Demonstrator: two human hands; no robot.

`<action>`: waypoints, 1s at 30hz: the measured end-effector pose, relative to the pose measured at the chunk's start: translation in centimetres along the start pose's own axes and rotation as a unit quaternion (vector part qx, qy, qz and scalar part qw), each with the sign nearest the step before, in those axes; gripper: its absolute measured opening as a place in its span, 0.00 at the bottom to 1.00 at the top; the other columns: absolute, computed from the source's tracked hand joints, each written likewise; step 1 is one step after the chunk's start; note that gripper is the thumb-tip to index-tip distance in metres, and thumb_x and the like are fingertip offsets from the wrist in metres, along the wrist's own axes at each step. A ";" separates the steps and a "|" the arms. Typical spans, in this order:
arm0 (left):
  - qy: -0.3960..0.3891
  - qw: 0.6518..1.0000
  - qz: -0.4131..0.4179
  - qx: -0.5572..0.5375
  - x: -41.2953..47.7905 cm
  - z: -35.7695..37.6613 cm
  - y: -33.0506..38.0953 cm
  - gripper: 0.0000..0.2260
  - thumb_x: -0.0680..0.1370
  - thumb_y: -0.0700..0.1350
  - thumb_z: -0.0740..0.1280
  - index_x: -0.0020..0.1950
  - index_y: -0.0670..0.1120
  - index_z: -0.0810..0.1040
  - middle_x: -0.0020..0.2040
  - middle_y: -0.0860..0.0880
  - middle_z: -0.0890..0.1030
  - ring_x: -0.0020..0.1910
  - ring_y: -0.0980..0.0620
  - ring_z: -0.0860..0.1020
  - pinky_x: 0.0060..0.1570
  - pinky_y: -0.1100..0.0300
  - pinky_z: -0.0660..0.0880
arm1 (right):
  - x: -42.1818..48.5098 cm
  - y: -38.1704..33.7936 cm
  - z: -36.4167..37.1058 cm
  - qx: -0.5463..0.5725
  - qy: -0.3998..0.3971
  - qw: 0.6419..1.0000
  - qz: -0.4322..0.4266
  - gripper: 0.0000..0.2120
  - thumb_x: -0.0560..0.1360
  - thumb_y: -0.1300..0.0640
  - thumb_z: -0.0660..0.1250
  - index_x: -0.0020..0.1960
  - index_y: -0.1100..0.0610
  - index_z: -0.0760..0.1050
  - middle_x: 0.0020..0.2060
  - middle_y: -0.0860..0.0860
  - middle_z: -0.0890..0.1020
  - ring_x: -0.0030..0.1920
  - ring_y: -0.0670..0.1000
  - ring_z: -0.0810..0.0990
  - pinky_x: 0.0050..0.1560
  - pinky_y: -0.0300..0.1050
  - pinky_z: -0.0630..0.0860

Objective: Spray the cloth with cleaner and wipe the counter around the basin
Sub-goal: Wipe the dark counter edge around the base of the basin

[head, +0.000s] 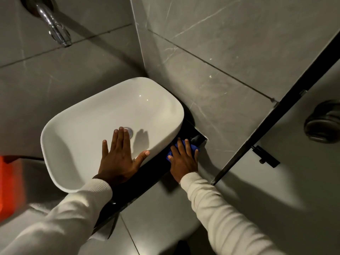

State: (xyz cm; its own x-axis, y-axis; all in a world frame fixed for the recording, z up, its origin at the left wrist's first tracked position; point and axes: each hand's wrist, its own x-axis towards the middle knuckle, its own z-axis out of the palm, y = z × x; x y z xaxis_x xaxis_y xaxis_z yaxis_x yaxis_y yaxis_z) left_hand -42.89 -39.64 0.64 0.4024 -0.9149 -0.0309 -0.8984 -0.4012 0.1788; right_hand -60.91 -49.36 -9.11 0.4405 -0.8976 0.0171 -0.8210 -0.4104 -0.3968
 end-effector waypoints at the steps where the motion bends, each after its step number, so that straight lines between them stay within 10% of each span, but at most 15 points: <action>1: -0.005 1.000 -0.005 -0.002 0.0 -0.1 -0.1 0.48 0.68 0.76 0.39 0.78 0.45 0.39 0.81 0.47 0.41 0.79 0.52 0.39 0.76 0.42 0.41 | 0.6 -0.1 -0.2 -0.002 -0.003 1.000 0.001 0.20 0.79 0.50 0.60 0.70 0.50 0.69 0.77 0.51 0.62 0.79 0.57 0.52 0.73 0.71 0.51; 13: -0.025 1.000 -0.014 -0.012 -0.3 0.0 -0.5 0.49 0.67 0.77 0.38 0.77 0.46 0.36 0.80 0.49 0.38 0.77 0.54 0.35 0.76 0.42 0.40 | 5.3 0.6 -3.7 -0.113 -0.103 0.983 0.100 0.25 0.81 0.48 0.56 0.77 0.51 0.57 0.79 0.53 0.53 0.78 0.60 0.51 0.69 0.72 0.59; 24: -0.009 1.000 -0.016 -0.022 -0.1 0.2 -0.7 0.49 0.67 0.77 0.39 0.78 0.46 0.38 0.81 0.49 0.40 0.78 0.54 0.37 0.76 0.42 0.40 | 5.5 0.3 -4.9 -0.208 -0.124 0.957 0.161 0.19 0.81 0.63 0.53 0.70 0.66 0.66 0.68 0.70 0.68 0.67 0.68 0.67 0.66 0.62 0.68; 30: 0.048 0.998 0.014 -0.040 -0.5 -0.3 -0.2 0.45 0.72 0.73 0.43 0.79 0.44 0.44 0.81 0.46 0.45 0.80 0.50 0.42 0.76 0.44 0.43 | 2.3 -0.6 -7.9 0.035 -0.161 0.958 0.234 0.18 0.77 0.56 0.66 0.66 0.62 0.72 0.67 0.62 0.74 0.67 0.60 0.74 0.66 0.49 0.74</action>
State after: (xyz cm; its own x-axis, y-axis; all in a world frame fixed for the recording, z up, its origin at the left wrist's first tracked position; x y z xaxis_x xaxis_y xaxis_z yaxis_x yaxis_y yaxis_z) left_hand -42.89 -39.10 0.95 0.3960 -0.9156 0.0696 -0.8942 -0.3673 0.2561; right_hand -62.26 -52.50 -1.60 0.1294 -0.8803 -0.4565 -0.9341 0.0462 -0.3539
